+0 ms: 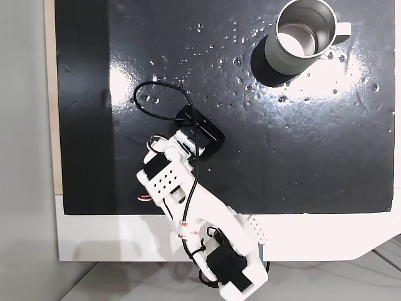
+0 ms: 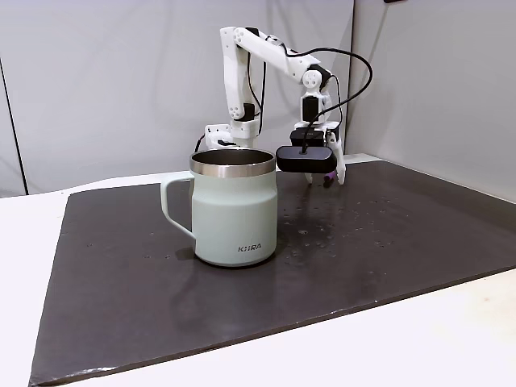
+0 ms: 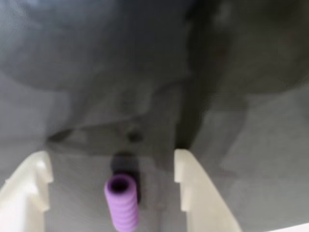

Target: Grasp a pengrip and put it in the cup.

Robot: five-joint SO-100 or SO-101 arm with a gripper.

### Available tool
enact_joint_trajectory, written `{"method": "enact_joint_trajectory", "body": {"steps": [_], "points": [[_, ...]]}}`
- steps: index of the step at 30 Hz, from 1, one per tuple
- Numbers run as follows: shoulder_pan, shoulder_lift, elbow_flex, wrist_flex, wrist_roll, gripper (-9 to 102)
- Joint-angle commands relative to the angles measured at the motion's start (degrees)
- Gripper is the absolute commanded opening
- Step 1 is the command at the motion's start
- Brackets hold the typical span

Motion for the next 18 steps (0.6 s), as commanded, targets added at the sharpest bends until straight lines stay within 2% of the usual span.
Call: {"method": "enact_joint_trajectory", "body": {"steps": [1, 18], "points": [[-2.11, -0.88, -3.69, 0.62, 0.26, 31], [-12.83, -7.91, -6.68, 2.11, -3.16, 28]]}}
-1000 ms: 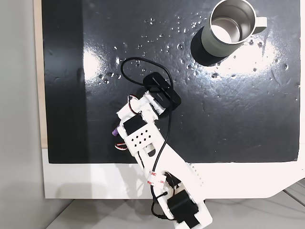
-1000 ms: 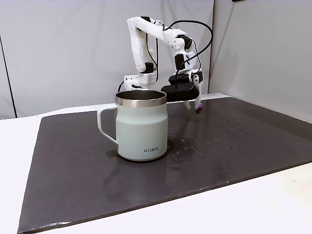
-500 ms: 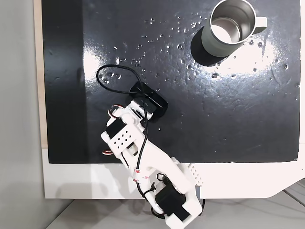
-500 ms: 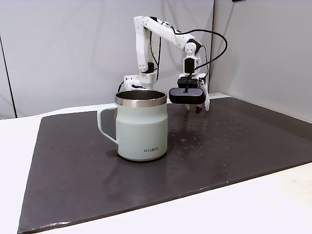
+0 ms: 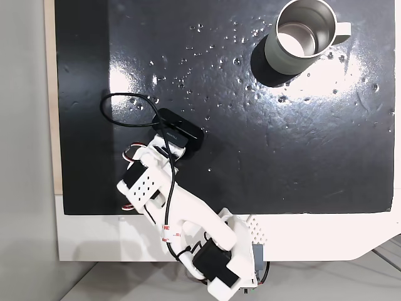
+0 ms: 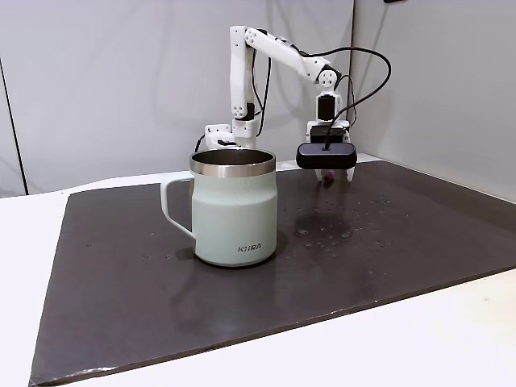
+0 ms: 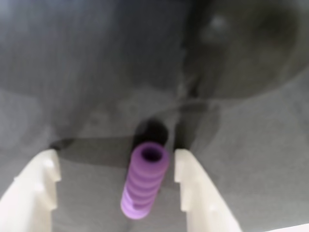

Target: Grasp a pengrip and put it in the cup.

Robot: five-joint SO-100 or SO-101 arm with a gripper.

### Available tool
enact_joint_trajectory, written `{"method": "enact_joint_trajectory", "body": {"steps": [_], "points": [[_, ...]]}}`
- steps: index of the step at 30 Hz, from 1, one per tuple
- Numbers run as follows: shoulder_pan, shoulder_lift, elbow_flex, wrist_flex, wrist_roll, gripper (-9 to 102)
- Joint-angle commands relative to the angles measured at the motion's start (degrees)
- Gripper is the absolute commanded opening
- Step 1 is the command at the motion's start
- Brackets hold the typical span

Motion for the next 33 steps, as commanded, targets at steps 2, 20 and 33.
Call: {"method": "enact_joint_trajectory", "body": {"steps": [2, 20, 33], "points": [[-5.1, -0.26, 0.62, 1.32, -1.41, 27], [-5.71, 1.05, 1.14, 0.88, -1.41, 0], [15.73, 12.3, -23.91, 22.76, -3.96, 0]]}}
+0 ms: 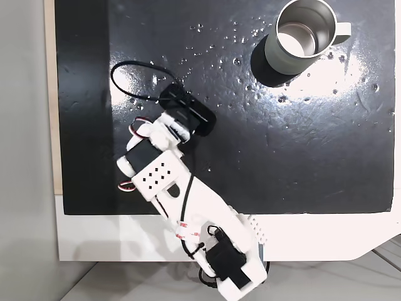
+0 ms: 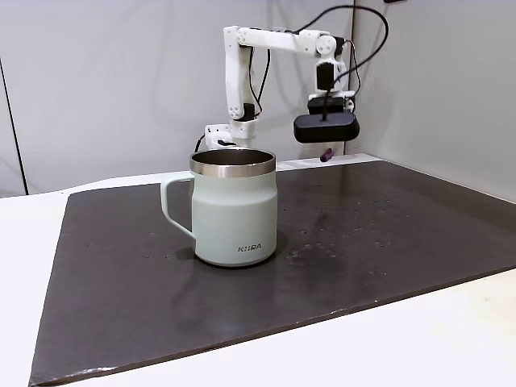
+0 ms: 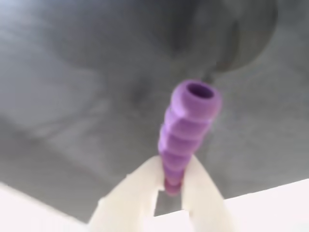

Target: Grasp a pengrip and put it in the cup.

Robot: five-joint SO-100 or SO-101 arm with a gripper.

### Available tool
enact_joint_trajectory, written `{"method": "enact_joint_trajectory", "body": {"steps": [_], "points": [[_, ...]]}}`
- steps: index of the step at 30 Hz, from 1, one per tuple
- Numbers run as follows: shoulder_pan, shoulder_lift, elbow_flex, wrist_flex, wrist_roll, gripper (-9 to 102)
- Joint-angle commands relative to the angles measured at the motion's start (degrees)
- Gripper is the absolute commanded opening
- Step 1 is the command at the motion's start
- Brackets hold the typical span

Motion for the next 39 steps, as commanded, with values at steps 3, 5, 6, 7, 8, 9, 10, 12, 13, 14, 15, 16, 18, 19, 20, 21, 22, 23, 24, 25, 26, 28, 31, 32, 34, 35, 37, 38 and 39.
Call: {"method": "enact_joint_trajectory", "body": {"steps": [3, 5, 6, 7, 8, 9, 10, 12, 13, 14, 15, 16, 18, 19, 20, 21, 22, 23, 24, 25, 26, 28, 31, 32, 34, 35, 37, 38, 39], "points": [[6.06, 7.38, -11.69, 8.79, -2.29, 0], [7.82, 7.38, -17.31, 13.45, -1.67, 0], [8.7, 7.38, -19.95, 15.38, -1.23, 0], [9.67, 7.29, -22.41, 17.05, -1.05, 0], [10.72, 7.21, -24.52, 18.19, -1.14, 0], [12.13, 7.03, -26.46, 19.07, -1.32, 0], [13.8, 6.68, -27.95, 19.78, -1.32, 0], [17.31, 6.15, -29.88, 21.27, -0.88, 0], [18.72, 6.06, -30.5, 21.62, -0.88, 0], [20.04, 5.89, -31.29, 21.62, -0.88, 0], [21.27, 5.27, -32.78, 21.62, -1.23, 0], [22.68, 4.31, -35.07, 21.8, -1.58, 0], [25.66, 1.23, -40.78, 22.68, -1.67, 0], [27.16, -0.35, -43.59, 23.12, -1.67, 0], [28.48, -1.58, -45.53, 23.12, -1.49, 0], [29.53, -2.81, -47.02, 23.12, -1.23, 0], [30.5, -4.04, -48.6, 23.12, -0.97, 0], [31.11, -5.27, -49.83, 23.12, -0.79, 0], [31.64, -6.42, -51.24, 22.94, -0.53, 0], [32.08, -7.56, -52.47, 22.76, -0.44, 0], [32.61, -8.53, -53.96, 22.5, 0.0, 0], [33.84, -10.28, -56.6, 22.15, 0.97, 0], [37.27, -11.51, -59.85, 20.74, 3.25, 0], [38.5, -11.95, -60.56, 19.78, 3.78, 0], [40.52, -14.77, -64.16, 19.34, 3.96, 0], [41.4, -16.44, -66.01, 19.34, 3.87, 0], [43.68, -19.69, -69.26, 19.34, 4.66, 0], [45.18, -21.18, -70.58, 19.34, 5.63, 0], [46.49, -22.85, -71.98, 19.16, 6.06, 0]]}}
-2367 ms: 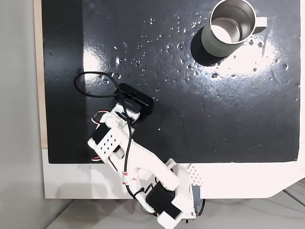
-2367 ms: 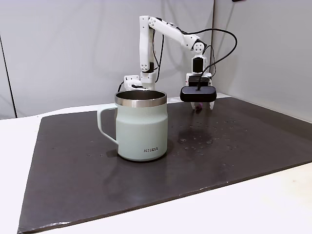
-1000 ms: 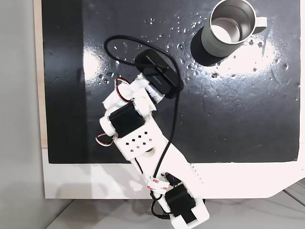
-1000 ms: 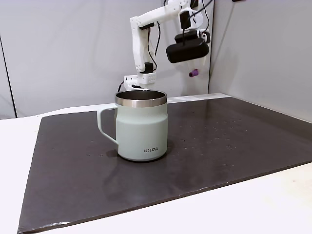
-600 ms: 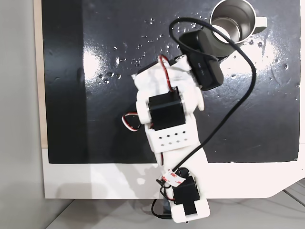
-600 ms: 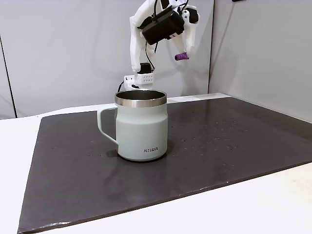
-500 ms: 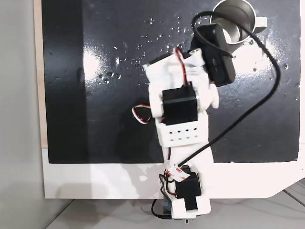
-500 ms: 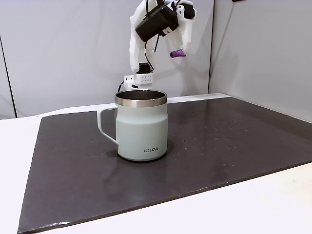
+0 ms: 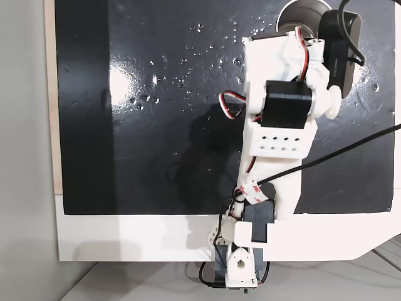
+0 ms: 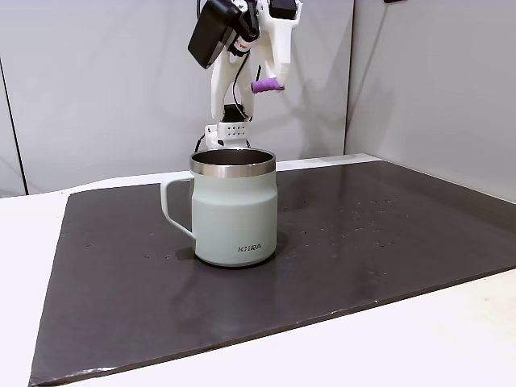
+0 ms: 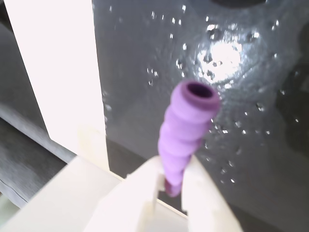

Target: Grasp a pengrip and put it in the cup.

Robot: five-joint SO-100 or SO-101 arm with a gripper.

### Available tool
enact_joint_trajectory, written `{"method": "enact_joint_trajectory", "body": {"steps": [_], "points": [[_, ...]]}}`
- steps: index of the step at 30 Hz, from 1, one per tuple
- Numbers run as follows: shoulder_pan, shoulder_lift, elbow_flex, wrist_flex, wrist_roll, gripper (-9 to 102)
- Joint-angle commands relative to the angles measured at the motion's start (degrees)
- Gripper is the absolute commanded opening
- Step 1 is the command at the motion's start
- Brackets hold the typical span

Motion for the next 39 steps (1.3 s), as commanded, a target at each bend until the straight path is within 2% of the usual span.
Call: {"method": "enact_joint_trajectory", "body": {"steps": [1, 15, 21, 24, 26, 39], "points": [[5.01, -3.78, -7.73, -1.76, 1.93, 0], [10.72, -20.3, -24.87, -6.94, 5.89, 0], [10.2, -22.15, -25.05, -6.59, 6.24, 0], [9.84, -22.15, -25.05, -6.15, 6.42, 21], [9.32, -21.8, -25.05, -5.45, 6.15, 26], [9.14, -20.3, -24.79, -4.57, 5.89, 28]]}}
